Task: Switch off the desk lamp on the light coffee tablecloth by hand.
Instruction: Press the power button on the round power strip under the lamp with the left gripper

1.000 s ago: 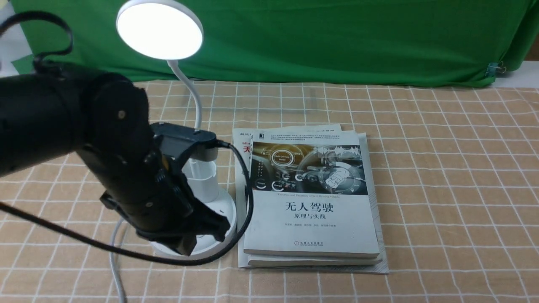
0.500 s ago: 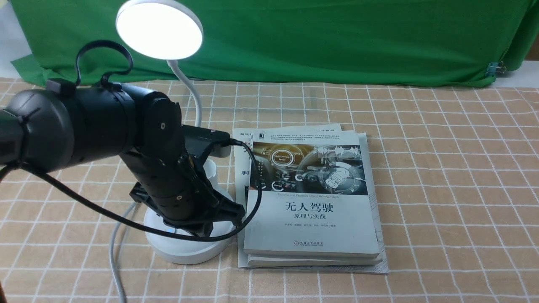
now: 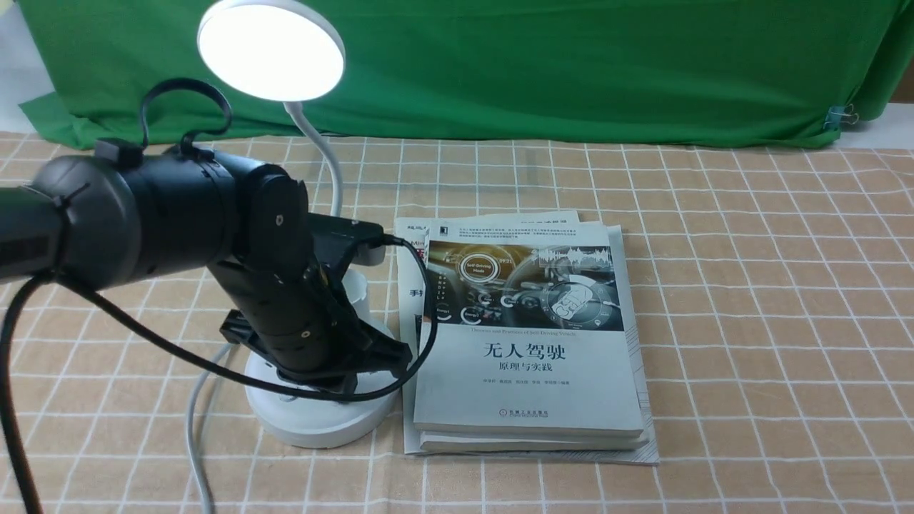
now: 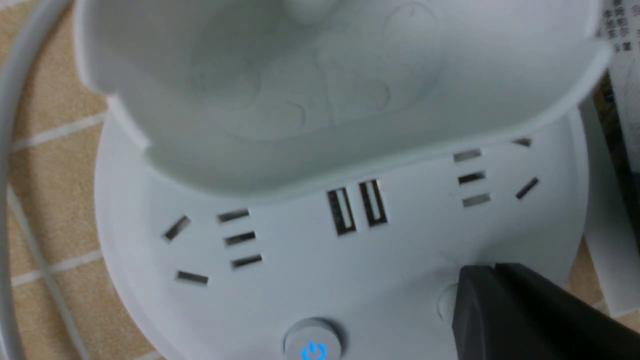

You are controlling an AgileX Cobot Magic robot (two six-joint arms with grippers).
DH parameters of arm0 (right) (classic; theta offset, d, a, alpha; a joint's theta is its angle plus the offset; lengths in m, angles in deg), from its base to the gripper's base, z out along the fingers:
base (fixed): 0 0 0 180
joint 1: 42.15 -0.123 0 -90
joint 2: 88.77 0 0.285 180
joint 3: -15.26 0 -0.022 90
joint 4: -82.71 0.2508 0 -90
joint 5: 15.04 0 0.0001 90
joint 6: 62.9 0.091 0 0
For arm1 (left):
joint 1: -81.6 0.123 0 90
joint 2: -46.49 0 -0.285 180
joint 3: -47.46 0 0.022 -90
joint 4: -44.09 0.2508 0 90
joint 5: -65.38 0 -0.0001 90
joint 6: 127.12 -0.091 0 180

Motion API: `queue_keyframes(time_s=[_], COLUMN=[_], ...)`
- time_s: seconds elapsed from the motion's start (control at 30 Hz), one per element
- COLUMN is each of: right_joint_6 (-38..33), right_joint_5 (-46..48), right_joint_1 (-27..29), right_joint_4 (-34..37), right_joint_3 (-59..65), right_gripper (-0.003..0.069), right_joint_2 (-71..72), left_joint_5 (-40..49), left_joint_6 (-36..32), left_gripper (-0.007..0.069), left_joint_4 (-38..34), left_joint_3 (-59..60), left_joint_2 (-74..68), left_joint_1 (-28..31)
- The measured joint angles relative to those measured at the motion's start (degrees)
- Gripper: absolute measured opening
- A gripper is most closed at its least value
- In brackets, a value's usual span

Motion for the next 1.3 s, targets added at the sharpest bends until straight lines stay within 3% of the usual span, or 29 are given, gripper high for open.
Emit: queue_keyframes(time_s=[1.3], right_joint_6=[0.0], right_joint_5=[0.0], right_joint_1=[0.0], right_joint_4=[0.0], right_joint_3=[0.0], right_gripper=[0.0243], right_joint_2=[0.0], left_joint_5=[1.0], left_joint_6=[0.16], left_gripper=[0.0], left_joint_4=[1.7], left_joint_3=[-0.32], left_joint_2=[3.75], left_joint_1=[0.0])
